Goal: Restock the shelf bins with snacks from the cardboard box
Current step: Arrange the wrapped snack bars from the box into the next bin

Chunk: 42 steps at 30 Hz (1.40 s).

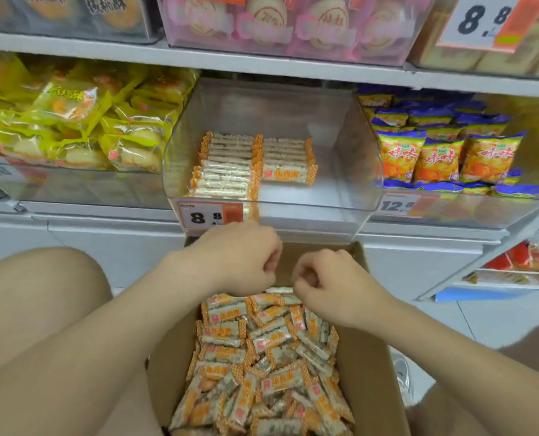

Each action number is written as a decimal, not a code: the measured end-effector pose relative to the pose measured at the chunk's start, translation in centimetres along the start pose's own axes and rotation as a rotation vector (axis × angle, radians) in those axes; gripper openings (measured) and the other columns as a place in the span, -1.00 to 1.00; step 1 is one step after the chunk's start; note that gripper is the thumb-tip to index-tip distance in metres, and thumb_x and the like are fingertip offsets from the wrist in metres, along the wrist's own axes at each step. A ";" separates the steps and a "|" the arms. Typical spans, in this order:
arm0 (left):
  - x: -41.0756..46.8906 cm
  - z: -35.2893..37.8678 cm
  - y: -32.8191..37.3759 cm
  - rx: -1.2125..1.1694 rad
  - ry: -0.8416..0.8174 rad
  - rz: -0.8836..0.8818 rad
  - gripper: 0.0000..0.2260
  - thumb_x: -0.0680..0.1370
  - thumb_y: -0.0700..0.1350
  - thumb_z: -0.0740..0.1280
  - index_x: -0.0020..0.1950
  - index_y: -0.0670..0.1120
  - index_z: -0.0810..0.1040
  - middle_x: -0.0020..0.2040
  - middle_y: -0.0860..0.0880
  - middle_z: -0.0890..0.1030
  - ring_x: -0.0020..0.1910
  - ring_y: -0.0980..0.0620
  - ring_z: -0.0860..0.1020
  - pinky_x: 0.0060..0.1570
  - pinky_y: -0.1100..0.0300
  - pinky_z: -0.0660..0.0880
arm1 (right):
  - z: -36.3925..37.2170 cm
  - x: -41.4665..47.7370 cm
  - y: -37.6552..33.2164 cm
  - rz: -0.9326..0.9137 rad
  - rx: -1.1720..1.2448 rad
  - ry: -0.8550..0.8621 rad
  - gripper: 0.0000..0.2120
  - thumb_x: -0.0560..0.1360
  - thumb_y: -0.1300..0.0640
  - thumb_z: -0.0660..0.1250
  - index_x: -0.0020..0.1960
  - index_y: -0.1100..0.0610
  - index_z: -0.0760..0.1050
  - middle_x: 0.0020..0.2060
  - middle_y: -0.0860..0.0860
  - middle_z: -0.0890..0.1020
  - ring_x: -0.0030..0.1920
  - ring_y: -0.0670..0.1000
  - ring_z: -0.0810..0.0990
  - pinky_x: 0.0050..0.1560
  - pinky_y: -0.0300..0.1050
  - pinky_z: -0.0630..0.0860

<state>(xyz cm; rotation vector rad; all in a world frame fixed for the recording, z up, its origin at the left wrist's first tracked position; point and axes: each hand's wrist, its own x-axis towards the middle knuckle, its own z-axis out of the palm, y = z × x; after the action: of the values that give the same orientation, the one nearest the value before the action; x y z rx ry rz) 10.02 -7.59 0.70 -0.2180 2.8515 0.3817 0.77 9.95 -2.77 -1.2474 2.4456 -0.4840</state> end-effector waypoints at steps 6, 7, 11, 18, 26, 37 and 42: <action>2.5 10.8 1.6 0.263 -0.544 -0.048 -0.92 0.60 -0.24 0.29 -0.07 -0.15 0.56 -0.07 -0.10 0.59 -0.23 -0.10 0.48 -0.28 0.04 0.41 | 10.1 0.4 6.3 0.190 -0.057 -0.470 -0.70 0.62 0.08 0.24 -0.28 0.11 0.49 -0.35 0.04 0.55 -0.28 0.07 0.52 -0.25 -0.09 0.45; 3.2 12.4 1.7 0.262 -0.574 -0.060 -0.87 0.58 -0.28 0.29 -0.16 -0.15 0.51 -0.17 -0.10 0.53 -0.27 -0.09 0.42 -0.27 0.03 0.37 | 11.6 0.4 7.2 0.240 -0.044 -0.503 -0.66 0.63 0.12 0.21 -0.32 0.13 0.44 -0.36 0.09 0.52 -0.30 0.10 0.49 -0.28 -0.07 0.40; 5.1 17.7 0.4 0.155 -0.627 -0.070 -0.86 0.57 -0.31 0.28 -0.05 -0.08 0.52 -0.11 -0.09 0.51 -0.25 -0.10 0.41 -0.32 0.06 0.36 | 16.4 -0.3 10.1 0.392 -0.016 -0.526 -0.71 0.64 0.17 0.22 -0.12 0.29 0.61 -0.12 0.27 0.67 -0.08 0.26 0.66 -0.12 0.07 0.61; 5.6 25.0 -0.7 -0.075 -0.712 -0.111 -0.59 0.61 -0.40 0.21 0.38 -0.10 0.59 0.29 -0.12 0.56 0.01 -0.11 0.59 -0.19 0.05 0.53 | 19.8 -1.4 11.4 0.320 -0.059 -0.637 -0.79 0.71 0.16 0.22 0.31 0.18 0.49 0.35 0.17 0.52 0.42 0.19 0.44 0.16 0.01 0.48; 4.7 28.1 -0.3 -0.119 -0.783 -0.155 -0.45 0.58 -0.25 0.47 0.55 -0.11 0.42 0.29 -0.11 0.54 0.05 -0.09 0.61 -0.13 0.10 0.53 | 23.4 -1.2 11.8 0.216 -0.220 -0.796 -0.29 0.63 -0.08 0.36 0.64 -0.25 0.05 0.54 0.12 0.37 0.52 0.28 0.32 0.36 0.27 0.47; 3.3 29.2 -1.3 0.033 -0.779 -0.117 -0.45 0.49 -0.10 0.61 0.40 -0.08 0.46 0.33 -0.12 0.54 0.25 -0.18 0.55 0.09 -0.02 0.55 | 20.6 -0.3 10.5 0.290 -0.142 -0.659 -0.40 0.52 -0.08 0.54 0.41 0.24 0.52 0.32 0.16 0.60 0.29 0.18 0.59 0.29 0.11 0.59; 3.2 28.6 -2.1 -0.016 -0.692 -0.218 -0.58 0.52 -0.07 0.58 0.32 0.01 0.54 0.40 -0.15 0.44 0.45 -0.28 0.31 0.24 -0.14 0.39 | 18.4 -0.3 9.5 0.372 -0.030 -0.513 -0.49 0.57 0.18 0.44 0.50 0.11 0.47 0.42 0.14 0.50 0.33 0.19 0.56 0.24 0.09 0.61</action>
<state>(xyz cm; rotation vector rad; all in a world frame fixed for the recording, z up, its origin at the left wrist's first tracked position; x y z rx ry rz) 13.92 -2.08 -27.31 -0.3222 2.1230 0.3491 2.63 12.88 -23.23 -0.7708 2.1644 -0.0160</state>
